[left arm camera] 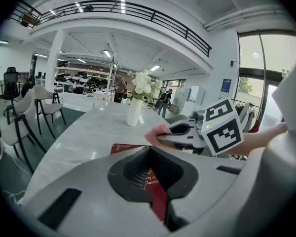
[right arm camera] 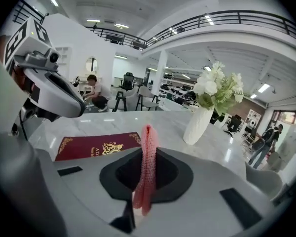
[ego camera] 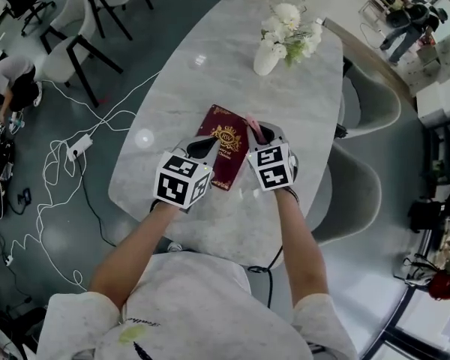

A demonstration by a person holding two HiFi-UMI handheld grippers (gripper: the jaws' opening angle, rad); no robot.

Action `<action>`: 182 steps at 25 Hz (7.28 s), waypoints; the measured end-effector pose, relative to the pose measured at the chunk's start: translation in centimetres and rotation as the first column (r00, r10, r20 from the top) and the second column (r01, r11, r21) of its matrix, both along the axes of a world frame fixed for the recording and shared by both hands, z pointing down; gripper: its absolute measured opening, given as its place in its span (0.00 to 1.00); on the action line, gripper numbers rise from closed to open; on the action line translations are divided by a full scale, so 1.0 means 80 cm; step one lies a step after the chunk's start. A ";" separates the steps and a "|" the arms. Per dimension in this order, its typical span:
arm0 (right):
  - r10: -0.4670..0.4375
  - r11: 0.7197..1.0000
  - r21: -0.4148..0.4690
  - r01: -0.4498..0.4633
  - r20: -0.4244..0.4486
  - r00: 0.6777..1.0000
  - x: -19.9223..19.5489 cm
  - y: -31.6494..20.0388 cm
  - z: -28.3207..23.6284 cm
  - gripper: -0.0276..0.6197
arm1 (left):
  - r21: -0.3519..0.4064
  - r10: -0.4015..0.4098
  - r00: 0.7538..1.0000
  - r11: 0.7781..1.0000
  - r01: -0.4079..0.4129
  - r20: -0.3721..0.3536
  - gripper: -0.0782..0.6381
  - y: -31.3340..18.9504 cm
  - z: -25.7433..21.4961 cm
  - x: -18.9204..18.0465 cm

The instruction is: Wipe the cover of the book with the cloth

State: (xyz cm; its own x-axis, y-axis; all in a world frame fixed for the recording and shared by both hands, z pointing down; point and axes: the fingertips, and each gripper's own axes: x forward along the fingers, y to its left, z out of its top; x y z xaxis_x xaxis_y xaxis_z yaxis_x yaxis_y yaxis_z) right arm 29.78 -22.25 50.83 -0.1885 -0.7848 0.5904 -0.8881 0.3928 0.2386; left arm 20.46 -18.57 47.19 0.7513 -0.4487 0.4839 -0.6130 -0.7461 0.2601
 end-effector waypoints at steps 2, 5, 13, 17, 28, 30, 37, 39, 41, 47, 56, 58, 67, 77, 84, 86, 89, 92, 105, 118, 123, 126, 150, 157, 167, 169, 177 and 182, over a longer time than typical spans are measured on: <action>-0.017 1.000 -0.016 0.017 -0.015 1.000 0.000 -0.008 0.013 0.07 | -0.008 -0.022 1.000 1.000 0.022 0.005 0.12 -0.006 0.006 -0.002; -0.050 0.998 -0.034 0.049 -0.030 0.998 -0.004 -0.017 0.027 0.07 | -0.020 -0.045 0.999 0.999 0.045 0.007 0.12 -0.011 0.013 -0.004; -0.099 0.990 -0.100 0.096 -0.019 0.995 -0.020 -0.018 0.056 0.07 | -0.047 -0.060 0.998 0.997 0.061 0.013 0.12 -0.011 0.026 -0.008; -0.109 0.988 -0.110 0.106 -0.021 0.994 -0.024 -0.015 0.061 0.07 | -0.053 -0.060 0.998 0.997 0.060 0.008 0.12 -0.007 0.029 -0.008; -0.117 0.985 -0.136 0.111 -0.032 0.993 -0.043 -0.005 0.067 0.07 | -0.057 -0.049 0.999 0.997 0.049 0.004 0.12 0.000 0.031 -0.027; -0.111 0.985 -0.139 0.107 -0.024 0.994 -0.046 -0.003 0.068 0.07 | -0.058 -0.047 0.999 0.997 0.047 0.003 0.12 0.000 0.031 -0.031; -0.094 0.984 -0.155 0.089 -0.024 0.995 -0.053 0.009 0.075 0.07 | -0.058 -0.026 1.000 0.998 0.026 0.004 0.12 0.004 0.032 -0.039; -0.091 0.984 -0.158 0.085 -0.026 0.996 -0.055 0.012 0.075 0.07 | -0.059 -0.020 1.000 0.998 0.020 0.005 0.12 0.005 0.033 -0.041; -0.088 0.983 -0.164 0.082 -0.028 0.996 -0.056 0.015 0.077 0.07 | -0.060 -0.016 1.000 0.998 0.016 0.003 0.12 0.006 0.033 -0.042; -0.075 0.982 -0.177 0.069 -0.027 0.997 -0.061 0.023 0.079 0.07 | -0.061 0.000 1.000 0.998 -0.001 -0.006 0.12 0.008 0.032 -0.043; -0.069 0.980 -0.186 0.063 -0.026 0.997 -0.073 0.036 0.081 0.07 | -0.059 0.005 1.000 0.998 -0.006 -0.016 0.12 0.013 0.029 -0.051; -0.071 0.980 -0.186 0.065 -0.027 0.997 -0.076 0.038 0.080 0.07 | -0.059 0.007 1.000 0.998 -0.008 -0.017 0.12 0.015 0.029 -0.053; -0.062 0.979 -0.198 0.056 -0.026 0.998 -0.086 0.054 0.078 0.07 | -0.056 0.018 1.000 0.998 -0.019 -0.019 0.12 0.026 0.025 -0.057; -0.059 0.978 -0.203 0.053 -0.024 0.998 -0.095 0.067 0.082 0.07 | -0.058 0.016 1.000 0.998 -0.017 -0.016 0.12 0.036 0.028 -0.066; -0.055 0.977 -0.206 0.049 -0.021 0.998 -0.101 0.073 0.082 0.07 | -0.054 0.018 1.000 0.998 -0.018 -0.015 0.12 0.040 0.027 -0.073; -0.058 0.977 -0.206 0.053 -0.023 0.998 -0.103 0.076 0.083 0.07 | -0.053 0.016 1.000 0.998 -0.017 -0.013 0.12 0.042 0.027 -0.076; -0.054 0.977 -0.206 0.048 -0.021 0.998 -0.106 0.079 0.083 0.07 | -0.053 0.016 1.000 0.998 -0.017 -0.009 0.12 0.045 0.027 -0.080; -0.052 0.977 -0.207 0.046 -0.021 0.998 -0.109 0.084 0.082 0.07 | -0.054 0.021 1.000 0.998 -0.021 -0.003 0.12 0.050 0.028 -0.083; -0.045 0.975 -0.217 0.042 -0.009 0.999 -0.122 0.101 0.084 0.07 | -0.039 0.030 1.000 0.999 -0.030 -0.006 0.12 0.064 0.020 -0.094; -0.034 0.975 -0.219 0.029 -0.015 0.999 -0.135 0.123 0.083 0.07 | -0.025 0.049 0.999 0.998 -0.049 -0.013 0.12 0.082 0.012 -0.103; -0.030 0.975 -0.219 0.027 -0.010 1.000 -0.140 0.131 0.082 0.07 | -0.024 0.057 0.998 0.998 -0.057 -0.015 0.12 0.088 0.011 -0.104; -0.027 0.975 -0.223 0.024 -0.013 1.000 -0.141 0.136 0.081 0.07 | -0.024 0.061 0.998 0.998 -0.061 -0.018 0.12 0.091 0.009 -0.104; -0.033 0.975 -0.220 0.029 -0.018 0.999 -0.159 0.158 0.079 0.07 | -0.028 0.083 0.996 0.996 -0.084 -0.031 0.12 0.106 0.008 -0.110; -0.061 0.976 -0.211 0.051 -0.041 0.997 -0.161 0.167 0.065 0.07 | -0.027 0.090 0.995 0.995 -0.091 -0.039 0.12 0.109 0.007 -0.106; -0.088 0.989 -0.129 0.077 -0.088 0.992 -0.144 0.155 0.010 0.07 | -0.023 0.100 0.994 0.995 -0.101 -0.047 0.12 0.104 0.005 -0.086; -0.094 0.990 -0.113 0.083 -0.094 0.991 -0.141 0.149 0.000 0.07 | -0.023 0.101 0.994 0.994 -0.102 -0.047 0.12 0.101 0.006 -0.080; -0.137 0.989 -0.062 0.131 -0.106 0.985 -0.132 0.115 -0.032 0.07 | -0.017 0.080 0.996 0.997 -0.081 -0.045 0.12 0.086 0.002 -0.069; -0.163 0.986 -0.053 0.158 -0.111 0.980 -0.124 0.088 -0.039 0.07 | -0.015 0.049 0.998 0.999 -0.049 -0.038 0.12 0.069 0.002 -0.069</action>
